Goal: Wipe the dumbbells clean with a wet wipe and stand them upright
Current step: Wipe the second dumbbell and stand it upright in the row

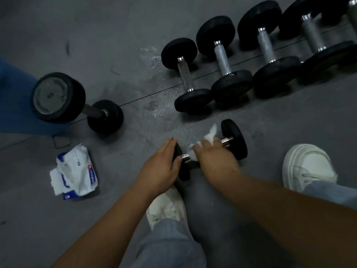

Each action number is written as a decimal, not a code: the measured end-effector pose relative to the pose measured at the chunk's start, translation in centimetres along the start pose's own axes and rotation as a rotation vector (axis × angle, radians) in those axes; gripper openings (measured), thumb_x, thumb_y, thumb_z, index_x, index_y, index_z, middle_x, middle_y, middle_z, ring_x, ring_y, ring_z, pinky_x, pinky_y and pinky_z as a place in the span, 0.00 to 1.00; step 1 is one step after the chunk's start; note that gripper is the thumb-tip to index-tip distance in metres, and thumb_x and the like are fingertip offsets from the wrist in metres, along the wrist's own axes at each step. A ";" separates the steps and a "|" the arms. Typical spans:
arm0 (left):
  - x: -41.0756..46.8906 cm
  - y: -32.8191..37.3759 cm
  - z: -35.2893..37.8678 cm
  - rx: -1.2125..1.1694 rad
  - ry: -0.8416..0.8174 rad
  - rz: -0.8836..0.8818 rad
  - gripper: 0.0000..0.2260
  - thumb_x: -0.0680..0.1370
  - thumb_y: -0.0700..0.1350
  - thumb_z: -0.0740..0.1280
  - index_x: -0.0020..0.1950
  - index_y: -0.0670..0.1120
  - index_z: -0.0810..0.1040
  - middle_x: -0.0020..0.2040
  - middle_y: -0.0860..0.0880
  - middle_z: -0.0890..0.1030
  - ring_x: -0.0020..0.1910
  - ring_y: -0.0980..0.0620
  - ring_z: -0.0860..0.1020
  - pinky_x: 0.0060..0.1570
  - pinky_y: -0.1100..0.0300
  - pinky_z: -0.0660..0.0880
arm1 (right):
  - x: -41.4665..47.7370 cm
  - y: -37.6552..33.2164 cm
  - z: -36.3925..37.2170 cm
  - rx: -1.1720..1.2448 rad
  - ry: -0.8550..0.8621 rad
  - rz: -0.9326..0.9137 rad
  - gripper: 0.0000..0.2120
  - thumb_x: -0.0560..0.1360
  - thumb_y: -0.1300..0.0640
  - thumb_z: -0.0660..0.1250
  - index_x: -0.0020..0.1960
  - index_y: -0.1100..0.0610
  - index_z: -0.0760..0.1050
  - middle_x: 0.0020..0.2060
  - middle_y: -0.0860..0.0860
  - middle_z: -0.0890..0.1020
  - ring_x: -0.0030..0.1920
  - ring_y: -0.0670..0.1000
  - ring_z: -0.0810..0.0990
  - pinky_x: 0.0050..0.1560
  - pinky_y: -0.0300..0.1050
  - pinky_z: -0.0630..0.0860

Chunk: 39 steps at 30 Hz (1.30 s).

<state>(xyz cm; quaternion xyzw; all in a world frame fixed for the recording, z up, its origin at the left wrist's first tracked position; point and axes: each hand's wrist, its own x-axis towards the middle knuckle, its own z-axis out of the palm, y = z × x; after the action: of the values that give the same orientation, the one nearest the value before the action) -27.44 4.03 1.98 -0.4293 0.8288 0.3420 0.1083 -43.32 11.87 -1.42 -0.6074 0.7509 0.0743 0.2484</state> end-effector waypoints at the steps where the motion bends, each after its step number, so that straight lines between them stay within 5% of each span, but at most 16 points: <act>1: 0.4 -0.1 -0.3 -0.015 -0.018 -0.004 0.26 0.84 0.50 0.58 0.80 0.47 0.56 0.80 0.50 0.57 0.77 0.53 0.60 0.73 0.59 0.59 | 0.0 -0.2 -0.3 0.012 0.000 -0.097 0.21 0.79 0.58 0.59 0.72 0.52 0.63 0.68 0.53 0.69 0.68 0.59 0.67 0.51 0.52 0.75; 3: 1.2 -0.4 -1.0 -0.043 -0.061 -0.004 0.25 0.84 0.49 0.58 0.80 0.47 0.57 0.79 0.49 0.60 0.76 0.52 0.62 0.72 0.60 0.60 | 1.2 0.3 -1.3 0.022 -0.076 -0.216 0.19 0.80 0.58 0.58 0.70 0.51 0.64 0.66 0.53 0.73 0.64 0.57 0.73 0.55 0.52 0.76; 7: 3.2 -1.4 -2.5 -0.047 -0.037 -0.020 0.22 0.83 0.49 0.59 0.77 0.48 0.64 0.72 0.47 0.72 0.68 0.49 0.72 0.62 0.62 0.65 | 6.4 1.1 -5.5 0.148 -0.580 0.155 0.36 0.79 0.46 0.61 0.79 0.51 0.45 0.73 0.51 0.67 0.72 0.55 0.67 0.71 0.58 0.59; 8: 3.6 -1.4 -2.7 -0.038 0.033 -0.021 0.20 0.83 0.49 0.60 0.76 0.48 0.67 0.69 0.47 0.74 0.66 0.48 0.73 0.61 0.61 0.67 | 6.3 0.9 -5.3 0.171 -0.482 0.124 0.32 0.79 0.49 0.61 0.78 0.51 0.51 0.71 0.52 0.69 0.69 0.57 0.70 0.68 0.57 0.64; 10: 4.0 -1.0 -2.8 -0.016 0.153 0.010 0.20 0.82 0.53 0.60 0.73 0.49 0.71 0.67 0.48 0.77 0.64 0.48 0.75 0.60 0.57 0.70 | 5.7 1.2 -4.8 0.214 -0.003 0.002 0.15 0.79 0.58 0.62 0.63 0.49 0.66 0.56 0.52 0.76 0.52 0.58 0.79 0.50 0.52 0.76; 12: 4.0 -0.4 -2.1 -0.006 0.111 0.043 0.26 0.79 0.59 0.62 0.73 0.49 0.70 0.70 0.49 0.73 0.68 0.49 0.72 0.64 0.55 0.70 | 5.5 2.0 -4.8 0.339 0.183 0.044 0.08 0.77 0.61 0.63 0.51 0.50 0.67 0.48 0.51 0.73 0.45 0.58 0.78 0.43 0.49 0.74; 14: 3.9 -0.3 -1.1 0.064 -0.006 0.071 0.38 0.73 0.61 0.71 0.78 0.47 0.61 0.78 0.49 0.61 0.76 0.50 0.60 0.73 0.55 0.61 | 5.6 1.4 -4.6 0.367 0.128 0.129 0.05 0.77 0.61 0.61 0.52 0.54 0.72 0.52 0.54 0.73 0.51 0.58 0.77 0.50 0.49 0.75; 16: 3.8 -0.5 -0.6 0.138 -0.041 0.074 0.49 0.69 0.58 0.76 0.81 0.47 0.51 0.81 0.49 0.51 0.79 0.49 0.51 0.76 0.55 0.54 | 4.7 -0.3 -3.3 0.221 -0.002 0.035 0.16 0.78 0.58 0.61 0.64 0.55 0.72 0.64 0.56 0.70 0.63 0.58 0.71 0.61 0.49 0.72; 18: 3.6 -0.4 -0.4 0.131 -0.028 0.040 0.53 0.69 0.55 0.77 0.81 0.47 0.44 0.81 0.50 0.42 0.80 0.50 0.45 0.77 0.54 0.52 | 3.4 -0.6 -1.9 0.091 -0.045 -0.113 0.26 0.77 0.54 0.64 0.73 0.56 0.63 0.71 0.56 0.63 0.69 0.59 0.64 0.63 0.51 0.71; 21: 2.2 0.3 0.6 0.118 -0.021 0.023 0.54 0.70 0.56 0.76 0.81 0.49 0.40 0.80 0.52 0.34 0.79 0.53 0.38 0.73 0.58 0.50 | 3.2 1.6 -2.6 0.038 -0.053 -0.034 0.22 0.80 0.60 0.58 0.74 0.56 0.61 0.72 0.56 0.64 0.69 0.58 0.66 0.60 0.53 0.73; 24: 0.0 0.6 1.2 0.129 0.012 0.058 0.49 0.72 0.56 0.73 0.81 0.51 0.43 0.81 0.53 0.41 0.79 0.53 0.42 0.73 0.61 0.48 | 2.2 -0.2 -2.5 -0.037 -0.092 -0.009 0.21 0.80 0.63 0.54 0.74 0.60 0.62 0.71 0.59 0.67 0.68 0.61 0.68 0.59 0.54 0.74; 27: -1.3 -0.1 1.3 0.120 0.079 0.086 0.49 0.68 0.58 0.76 0.81 0.51 0.51 0.80 0.54 0.53 0.77 0.52 0.53 0.75 0.53 0.60 | 1.0 -0.4 -1.8 -0.003 -0.183 -0.174 0.20 0.82 0.62 0.54 0.73 0.59 0.63 0.68 0.59 0.71 0.63 0.60 0.75 0.57 0.54 0.75; 32: -3.3 0.5 2.9 0.129 -0.096 0.090 0.52 0.69 0.60 0.74 0.81 0.49 0.44 0.81 0.52 0.43 0.79 0.52 0.45 0.75 0.59 0.51 | -2.1 -0.2 -0.1 0.051 -0.228 -0.052 0.24 0.81 0.63 0.51 0.77 0.60 0.56 0.71 0.58 0.66 0.68 0.61 0.68 0.64 0.55 0.71; 35: -4.6 0.2 3.0 0.143 -0.084 0.150 0.50 0.69 0.63 0.74 0.81 0.50 0.49 0.80 0.51 0.55 0.77 0.53 0.53 0.75 0.61 0.55 | -3.8 0.8 0.3 0.128 -0.338 -0.021 0.17 0.81 0.61 0.54 0.69 0.59 0.69 0.63 0.59 0.75 0.60 0.59 0.75 0.57 0.53 0.75; 39: -5.9 0.6 4.4 0.187 -0.229 0.137 0.56 0.66 0.66 0.75 0.81 0.47 0.45 0.81 0.49 0.50 0.79 0.52 0.52 0.74 0.62 0.50 | -6.5 0.5 -0.1 0.154 -0.354 0.117 0.13 0.81 0.62 0.55 0.63 0.60 0.73 0.59 0.60 0.77 0.58 0.60 0.77 0.54 0.52 0.74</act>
<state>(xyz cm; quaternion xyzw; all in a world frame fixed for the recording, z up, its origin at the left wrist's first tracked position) -24.80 10.91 1.77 -0.3182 0.8665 0.3167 0.2182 -42.95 17.63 1.54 -0.5194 0.7329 0.1367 0.4175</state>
